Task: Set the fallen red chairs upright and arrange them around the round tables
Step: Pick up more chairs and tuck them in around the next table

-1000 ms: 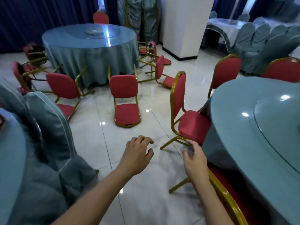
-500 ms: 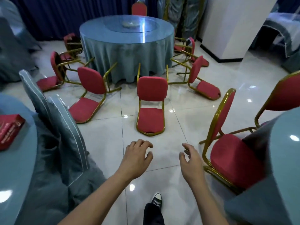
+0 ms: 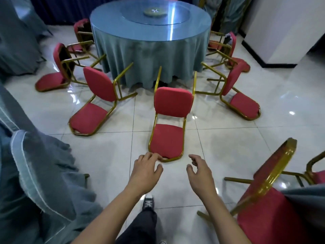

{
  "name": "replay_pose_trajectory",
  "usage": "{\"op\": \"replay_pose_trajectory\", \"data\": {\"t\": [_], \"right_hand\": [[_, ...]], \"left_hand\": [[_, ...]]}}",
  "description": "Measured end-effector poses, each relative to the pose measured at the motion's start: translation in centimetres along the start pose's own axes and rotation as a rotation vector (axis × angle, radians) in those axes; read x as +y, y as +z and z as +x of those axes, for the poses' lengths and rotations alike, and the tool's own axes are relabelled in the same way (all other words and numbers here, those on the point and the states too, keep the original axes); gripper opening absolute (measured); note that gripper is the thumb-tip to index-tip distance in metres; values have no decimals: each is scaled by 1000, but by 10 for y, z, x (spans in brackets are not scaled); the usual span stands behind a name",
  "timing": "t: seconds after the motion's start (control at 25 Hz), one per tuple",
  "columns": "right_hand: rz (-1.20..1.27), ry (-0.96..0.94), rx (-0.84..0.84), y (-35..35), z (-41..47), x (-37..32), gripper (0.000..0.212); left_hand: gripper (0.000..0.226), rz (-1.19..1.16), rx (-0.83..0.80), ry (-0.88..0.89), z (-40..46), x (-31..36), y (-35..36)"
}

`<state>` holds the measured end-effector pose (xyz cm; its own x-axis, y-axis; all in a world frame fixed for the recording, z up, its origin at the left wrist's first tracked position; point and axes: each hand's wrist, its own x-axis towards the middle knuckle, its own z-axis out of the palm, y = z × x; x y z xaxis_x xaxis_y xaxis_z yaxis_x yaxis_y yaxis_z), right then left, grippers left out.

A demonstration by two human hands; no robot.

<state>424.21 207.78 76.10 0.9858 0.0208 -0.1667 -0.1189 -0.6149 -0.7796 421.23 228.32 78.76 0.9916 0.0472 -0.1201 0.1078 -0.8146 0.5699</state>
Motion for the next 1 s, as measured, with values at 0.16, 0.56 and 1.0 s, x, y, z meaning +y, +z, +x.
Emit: {"op": "replay_pose_trajectory", "data": {"t": [0.16, 0.56, 1.0], "right_hand": [[-60, -6, 5, 5, 115, 5, 36], [-76, 166, -55, 78, 389, 55, 41], [-221, 342, -272, 310, 579, 390, 45]], "left_hand": [[27, -52, -18, -18, 109, -19, 20], [43, -72, -130, -184, 388, -102, 79], [56, 8, -330, -373, 546, -343, 414]]}}
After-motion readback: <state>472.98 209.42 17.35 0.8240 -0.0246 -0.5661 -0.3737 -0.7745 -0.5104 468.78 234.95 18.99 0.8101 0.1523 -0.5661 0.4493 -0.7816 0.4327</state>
